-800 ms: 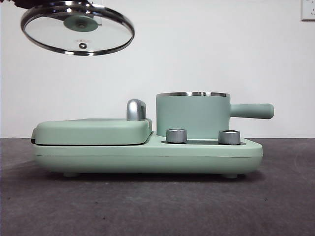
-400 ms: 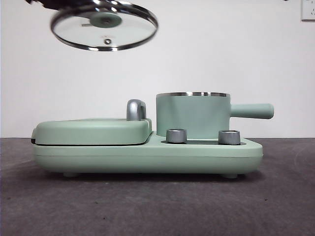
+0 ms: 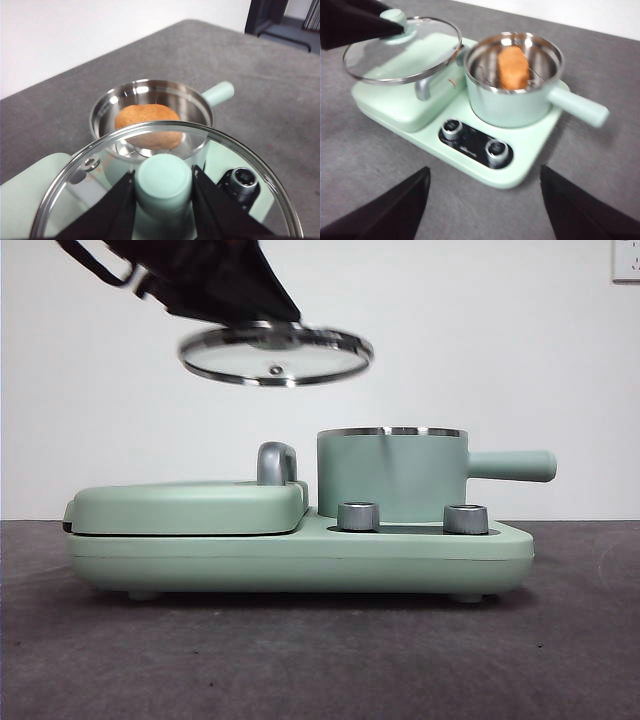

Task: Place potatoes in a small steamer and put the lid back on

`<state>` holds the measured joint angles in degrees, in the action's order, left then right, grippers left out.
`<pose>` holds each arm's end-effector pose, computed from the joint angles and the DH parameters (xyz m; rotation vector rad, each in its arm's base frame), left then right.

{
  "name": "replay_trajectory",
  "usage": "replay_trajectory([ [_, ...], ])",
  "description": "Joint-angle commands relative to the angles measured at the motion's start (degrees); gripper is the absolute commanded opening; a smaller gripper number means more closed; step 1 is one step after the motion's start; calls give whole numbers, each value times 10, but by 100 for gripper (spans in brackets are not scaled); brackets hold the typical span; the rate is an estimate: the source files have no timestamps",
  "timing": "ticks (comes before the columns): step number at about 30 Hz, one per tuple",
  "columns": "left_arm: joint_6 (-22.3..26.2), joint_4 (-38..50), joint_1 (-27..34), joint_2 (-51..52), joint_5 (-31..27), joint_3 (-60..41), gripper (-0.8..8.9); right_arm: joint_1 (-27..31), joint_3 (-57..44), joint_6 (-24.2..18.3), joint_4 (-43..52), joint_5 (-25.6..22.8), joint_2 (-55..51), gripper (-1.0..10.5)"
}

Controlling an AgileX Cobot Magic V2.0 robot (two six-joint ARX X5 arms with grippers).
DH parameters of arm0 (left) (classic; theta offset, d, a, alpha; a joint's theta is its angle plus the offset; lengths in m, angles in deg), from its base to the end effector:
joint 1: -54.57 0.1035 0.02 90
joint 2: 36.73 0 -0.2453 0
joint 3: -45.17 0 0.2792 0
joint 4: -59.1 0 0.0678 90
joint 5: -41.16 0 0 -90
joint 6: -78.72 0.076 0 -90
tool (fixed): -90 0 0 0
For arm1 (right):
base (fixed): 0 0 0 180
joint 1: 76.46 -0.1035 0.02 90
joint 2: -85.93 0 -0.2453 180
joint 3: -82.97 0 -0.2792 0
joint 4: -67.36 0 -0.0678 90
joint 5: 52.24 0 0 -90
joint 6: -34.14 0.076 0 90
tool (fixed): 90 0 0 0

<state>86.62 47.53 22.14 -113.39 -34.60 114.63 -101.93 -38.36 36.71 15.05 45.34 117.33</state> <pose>0.3059 -0.2165 0.2617 0.1822 0.2765 -0.8292 0.1658 0.0901 0.2986 -0.0260 0.4502 0.5575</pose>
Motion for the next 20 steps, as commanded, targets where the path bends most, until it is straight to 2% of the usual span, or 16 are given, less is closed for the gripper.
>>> replay_trajectory([
  [1,24,22,-10,-37,1,50,9,-4,-3,5,2,-20,-9,338],
  [11,37,21,-21,-175,1,199,9,-4,-21,-5,-2,-32,-12,338],
  [20,48,22,-27,-260,4,297,9,-4,-32,-5,-8,-37,-12,338],
])
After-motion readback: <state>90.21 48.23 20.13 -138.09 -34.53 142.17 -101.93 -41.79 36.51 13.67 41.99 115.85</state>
